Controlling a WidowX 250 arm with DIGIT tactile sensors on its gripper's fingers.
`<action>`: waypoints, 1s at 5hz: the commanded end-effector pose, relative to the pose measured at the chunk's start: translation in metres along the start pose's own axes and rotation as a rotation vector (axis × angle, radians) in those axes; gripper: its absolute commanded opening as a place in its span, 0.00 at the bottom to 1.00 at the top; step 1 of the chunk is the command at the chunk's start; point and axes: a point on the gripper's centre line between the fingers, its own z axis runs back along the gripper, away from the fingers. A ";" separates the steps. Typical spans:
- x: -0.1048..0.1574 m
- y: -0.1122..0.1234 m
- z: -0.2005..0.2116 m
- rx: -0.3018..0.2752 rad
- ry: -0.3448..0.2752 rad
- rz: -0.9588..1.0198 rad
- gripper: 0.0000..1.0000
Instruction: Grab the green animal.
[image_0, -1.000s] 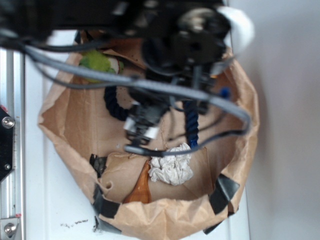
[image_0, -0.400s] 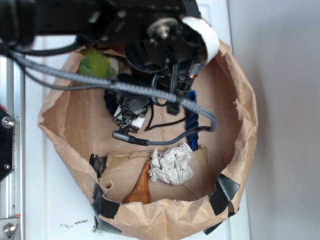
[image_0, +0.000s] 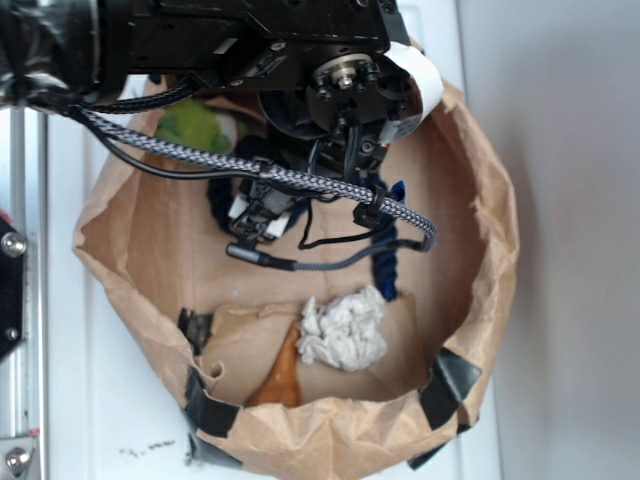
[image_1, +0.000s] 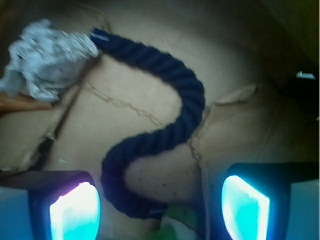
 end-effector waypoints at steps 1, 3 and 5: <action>-0.014 0.010 0.021 0.033 0.076 0.018 1.00; -0.036 0.010 0.015 0.003 0.048 -0.029 1.00; -0.034 -0.002 -0.007 -0.047 0.012 -0.018 1.00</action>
